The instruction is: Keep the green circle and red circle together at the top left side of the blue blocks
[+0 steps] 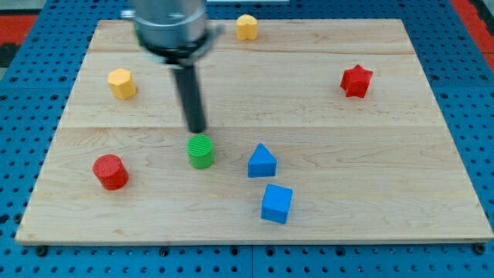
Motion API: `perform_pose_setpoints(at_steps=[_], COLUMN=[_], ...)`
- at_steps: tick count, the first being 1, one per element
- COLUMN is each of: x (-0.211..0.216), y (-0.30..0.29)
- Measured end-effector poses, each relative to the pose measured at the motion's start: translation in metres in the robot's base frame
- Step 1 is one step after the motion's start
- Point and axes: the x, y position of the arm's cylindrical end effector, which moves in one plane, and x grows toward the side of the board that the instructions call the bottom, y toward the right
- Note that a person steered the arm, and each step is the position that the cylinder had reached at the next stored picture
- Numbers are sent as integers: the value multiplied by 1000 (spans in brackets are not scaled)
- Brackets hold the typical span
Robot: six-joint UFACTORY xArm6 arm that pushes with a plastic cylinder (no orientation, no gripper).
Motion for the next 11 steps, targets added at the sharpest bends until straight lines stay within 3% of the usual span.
perform_pose_setpoints(at_steps=[1, 2, 3, 4, 5, 6, 7, 8, 9, 10, 11], x=[43, 56, 75, 78, 58, 127, 130, 54, 6, 15, 79], y=[67, 66, 35, -35, -51, -72, -174, -163, -108, -126, -124])
